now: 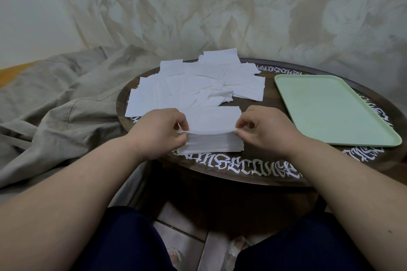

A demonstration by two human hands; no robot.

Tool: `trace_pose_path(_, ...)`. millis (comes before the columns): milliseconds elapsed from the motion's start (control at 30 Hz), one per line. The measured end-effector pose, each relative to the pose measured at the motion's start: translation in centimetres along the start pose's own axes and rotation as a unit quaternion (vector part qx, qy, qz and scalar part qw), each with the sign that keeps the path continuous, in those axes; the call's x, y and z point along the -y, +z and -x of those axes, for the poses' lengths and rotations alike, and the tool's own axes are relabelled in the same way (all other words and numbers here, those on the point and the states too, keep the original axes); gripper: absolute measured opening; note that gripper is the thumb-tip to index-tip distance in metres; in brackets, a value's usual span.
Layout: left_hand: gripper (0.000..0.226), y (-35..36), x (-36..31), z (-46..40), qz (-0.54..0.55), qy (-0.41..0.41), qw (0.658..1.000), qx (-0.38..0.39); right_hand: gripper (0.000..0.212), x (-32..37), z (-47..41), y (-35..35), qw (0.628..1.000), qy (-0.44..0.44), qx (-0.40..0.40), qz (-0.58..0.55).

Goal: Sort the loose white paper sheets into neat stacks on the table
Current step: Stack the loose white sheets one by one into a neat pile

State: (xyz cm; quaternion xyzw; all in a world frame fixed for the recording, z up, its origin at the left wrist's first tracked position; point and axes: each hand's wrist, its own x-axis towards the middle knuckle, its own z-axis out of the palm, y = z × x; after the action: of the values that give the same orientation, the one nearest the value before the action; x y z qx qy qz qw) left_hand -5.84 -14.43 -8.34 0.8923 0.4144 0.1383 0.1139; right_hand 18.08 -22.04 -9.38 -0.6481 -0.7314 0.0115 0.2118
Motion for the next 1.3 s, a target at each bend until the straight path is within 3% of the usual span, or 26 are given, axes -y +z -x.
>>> trace_pose_path(200, 0.004, 0.1, 0.2, -0.2, 0.021, -0.034, 0.998, -0.057, 0.013, 0.0, 0.0, -0.1, 0.997, 0.013, -0.065, -0.037)
trace_pose_path(300, 0.008, 0.2, 0.2, -0.6, 0.062, -0.055, 0.988, -0.128, 0.008, 0.2, -0.3, 0.1, 0.991, 0.014, -0.117, -0.061)
trace_pose_path(467, 0.014, 0.1, 0.3, -1.5, 0.091, 0.032, 0.956, -0.279, 0.009, 0.6, -1.6, 0.0, 0.958, -0.055, -0.278, -0.046)
trace_pose_path(533, 0.018, 0.2, 0.5, -1.4, 0.074, 0.045, 0.962, -0.258, 0.009, 0.5, -1.6, 0.3, 0.965, -0.064, -0.249, -0.039)
trace_pose_path(667, 0.014, 0.7, 1.2, -0.8, 0.045, -0.011, 0.994, -0.101, 0.004, -0.4, -0.8, 0.7, 0.998, -0.007, -0.059, -0.024)
trace_pose_path(733, 0.016, 0.8, 1.3, -0.6, 0.048, -0.015, 0.997, -0.051, 0.005, -0.4, -0.5, 0.6, 1.000, 0.005, -0.011, -0.018)
trace_pose_path(967, 0.034, 0.1, 0.9, -0.2, 0.075, -0.005, 0.996, -0.053, 0.006, 0.0, -0.5, 0.1, 1.000, 0.003, -0.021, -0.012)
trace_pose_path(1200, 0.024, 0.4, 1.2, -0.3, 0.024, 0.009, 1.000, -0.008, 0.004, -0.3, -0.1, 0.4, 1.000, 0.007, 0.024, -0.014)
trace_pose_path(1300, 0.028, 0.5, 1.3, -0.3, 0.009, 0.004, 1.000, 0.010, 0.016, -0.3, -0.2, 0.1, 0.999, 0.029, 0.027, -0.017)
